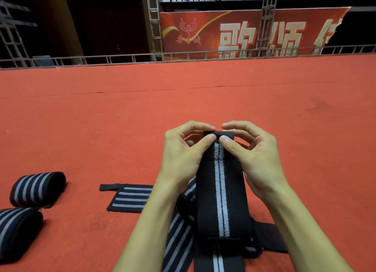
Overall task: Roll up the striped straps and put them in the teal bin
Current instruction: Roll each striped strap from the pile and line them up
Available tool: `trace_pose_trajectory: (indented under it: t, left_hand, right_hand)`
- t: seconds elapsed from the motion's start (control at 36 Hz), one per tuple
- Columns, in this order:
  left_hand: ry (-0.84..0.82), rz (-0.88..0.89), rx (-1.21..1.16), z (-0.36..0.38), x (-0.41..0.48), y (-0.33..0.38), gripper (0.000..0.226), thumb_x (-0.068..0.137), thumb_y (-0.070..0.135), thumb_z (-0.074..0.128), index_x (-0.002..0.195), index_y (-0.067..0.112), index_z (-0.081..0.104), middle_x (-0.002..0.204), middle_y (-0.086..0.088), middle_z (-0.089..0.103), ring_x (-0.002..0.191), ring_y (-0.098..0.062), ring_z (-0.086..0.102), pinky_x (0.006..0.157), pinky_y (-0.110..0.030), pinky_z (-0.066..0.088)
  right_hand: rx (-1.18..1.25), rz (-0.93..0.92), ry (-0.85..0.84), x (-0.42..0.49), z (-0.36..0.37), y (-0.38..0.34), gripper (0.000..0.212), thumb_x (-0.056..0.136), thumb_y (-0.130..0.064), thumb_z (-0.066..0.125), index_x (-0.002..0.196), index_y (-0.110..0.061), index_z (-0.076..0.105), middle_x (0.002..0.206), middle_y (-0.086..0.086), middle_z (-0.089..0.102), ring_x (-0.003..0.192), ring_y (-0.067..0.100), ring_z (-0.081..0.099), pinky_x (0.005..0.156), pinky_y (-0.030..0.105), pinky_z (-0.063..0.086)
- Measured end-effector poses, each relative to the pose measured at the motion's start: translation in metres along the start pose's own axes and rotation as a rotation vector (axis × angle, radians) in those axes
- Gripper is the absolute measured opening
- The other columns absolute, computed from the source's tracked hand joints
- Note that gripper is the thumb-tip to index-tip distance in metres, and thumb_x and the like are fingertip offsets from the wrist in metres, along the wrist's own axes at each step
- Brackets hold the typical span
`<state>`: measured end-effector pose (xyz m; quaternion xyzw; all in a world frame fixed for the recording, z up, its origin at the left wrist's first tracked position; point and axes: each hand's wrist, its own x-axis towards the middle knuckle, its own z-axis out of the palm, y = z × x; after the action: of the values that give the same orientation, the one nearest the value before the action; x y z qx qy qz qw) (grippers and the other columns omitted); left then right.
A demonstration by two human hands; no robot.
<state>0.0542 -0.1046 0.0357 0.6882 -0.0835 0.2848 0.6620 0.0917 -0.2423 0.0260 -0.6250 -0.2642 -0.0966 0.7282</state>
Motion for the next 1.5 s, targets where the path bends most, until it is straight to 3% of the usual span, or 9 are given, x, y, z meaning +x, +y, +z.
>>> trace_pose_trajectory:
  t: [0.28, 0.47, 0.58, 0.75, 0.86, 0.97, 1.22, 1.33, 1.5]
  left_hand:
    - [-0.003, 0.137, 0.056, 0.0042, -0.0001, -0.0042, 0.020, 0.083, -0.011, 0.070, 0.086, 0.009, 0.072, 0.085, -0.005, 0.073, 0.076, -0.004, 0.067, 0.072, -0.016, 0.050]
    - [-0.093, -0.039, -0.112, 0.0011, -0.0016, -0.0004, 0.025, 0.085, -0.012, 0.065, 0.086, 0.013, 0.070, 0.088, -0.001, 0.073, 0.081, -0.012, 0.068, 0.075, -0.024, 0.055]
    - [-0.169, -0.013, -0.042, 0.0007, -0.0025, 0.0010, 0.028, 0.083, -0.009, 0.070, 0.098, 0.015, 0.070, 0.104, -0.006, 0.072, 0.095, -0.020, 0.070, 0.084, -0.028, 0.055]
    - [-0.081, 0.024, -0.055, 0.0040, -0.0028, 0.0008, 0.030, 0.080, -0.015, 0.069, 0.089, 0.013, 0.072, 0.095, -0.005, 0.075, 0.094, -0.027, 0.071, 0.085, -0.036, 0.058]
    - [-0.032, 0.083, -0.036, 0.0041, -0.0017, 0.0001, 0.029, 0.078, -0.018, 0.069, 0.084, 0.010, 0.072, 0.088, 0.002, 0.072, 0.087, -0.014, 0.071, 0.078, -0.021, 0.054]
    - [0.004, 0.163, -0.018, 0.0032, 0.0001, -0.0025, 0.032, 0.077, -0.020, 0.070, 0.082, 0.012, 0.072, 0.091, -0.006, 0.070, 0.087, -0.013, 0.070, 0.079, -0.020, 0.052]
    - [-0.016, 0.192, 0.005, 0.0040, 0.0009, -0.0046, 0.035, 0.078, -0.019, 0.066, 0.081, 0.015, 0.069, 0.096, -0.007, 0.062, 0.088, -0.004, 0.064, 0.079, -0.017, 0.050]
    - [-0.086, 0.122, 0.083, 0.0035, 0.0009, -0.0042, 0.035, 0.083, 0.000, 0.063, 0.085, 0.034, 0.066, 0.101, 0.001, 0.065, 0.091, -0.013, 0.068, 0.080, -0.025, 0.052]
    - [-0.210, 0.038, 0.115, 0.0002, -0.0002, -0.0013, 0.029, 0.093, -0.006, 0.058, 0.093, 0.023, 0.058, 0.101, 0.006, 0.064, 0.086, -0.013, 0.063, 0.077, -0.023, 0.049]
  right_hand:
    - [-0.037, -0.101, -0.020, -0.0002, 0.0034, -0.0057, 0.025, 0.084, 0.007, 0.070, 0.084, -0.019, 0.072, 0.080, -0.013, 0.073, 0.077, 0.001, 0.067, 0.072, 0.016, 0.052]
    - [-0.037, -0.105, 0.008, -0.0001, 0.0027, -0.0017, 0.028, 0.083, 0.008, 0.071, 0.084, -0.020, 0.073, 0.080, -0.010, 0.074, 0.075, 0.005, 0.069, 0.071, 0.018, 0.052]
    - [0.023, -0.083, 0.055, 0.0011, -0.0003, -0.0028, 0.025, 0.083, 0.009, 0.070, 0.082, -0.016, 0.073, 0.077, -0.008, 0.074, 0.070, 0.006, 0.068, 0.066, 0.018, 0.052]
    - [0.104, -0.041, 0.038, 0.0007, 0.0001, -0.0024, 0.028, 0.081, 0.007, 0.072, 0.079, -0.022, 0.075, 0.078, -0.004, 0.074, 0.065, 0.012, 0.067, 0.064, 0.023, 0.054]
    - [0.105, 0.047, -0.022, 0.0034, -0.0033, 0.0000, 0.009, 0.080, -0.019, 0.078, 0.086, -0.026, 0.077, 0.088, -0.003, 0.073, 0.086, 0.015, 0.069, 0.082, 0.041, 0.054]
    - [0.016, 0.052, -0.033, 0.0020, -0.0007, -0.0018, 0.016, 0.082, -0.044, 0.077, 0.088, -0.029, 0.076, 0.094, 0.003, 0.073, 0.097, 0.025, 0.068, 0.086, 0.047, 0.053]
    - [0.083, 0.002, -0.012, 0.0001, -0.0004, -0.0059, 0.017, 0.084, -0.009, 0.076, 0.083, -0.026, 0.075, 0.082, 0.000, 0.073, 0.078, 0.016, 0.067, 0.073, 0.037, 0.055]
    - [0.062, -0.044, 0.001, -0.0005, 0.0001, -0.0056, 0.020, 0.084, 0.002, 0.071, 0.085, -0.018, 0.072, 0.081, -0.004, 0.074, 0.074, 0.008, 0.067, 0.070, 0.023, 0.054]
    - [0.071, -0.046, 0.027, -0.0007, 0.0012, -0.0049, 0.022, 0.082, 0.006, 0.072, 0.081, -0.016, 0.072, 0.076, -0.007, 0.074, 0.069, 0.005, 0.067, 0.066, 0.017, 0.053]
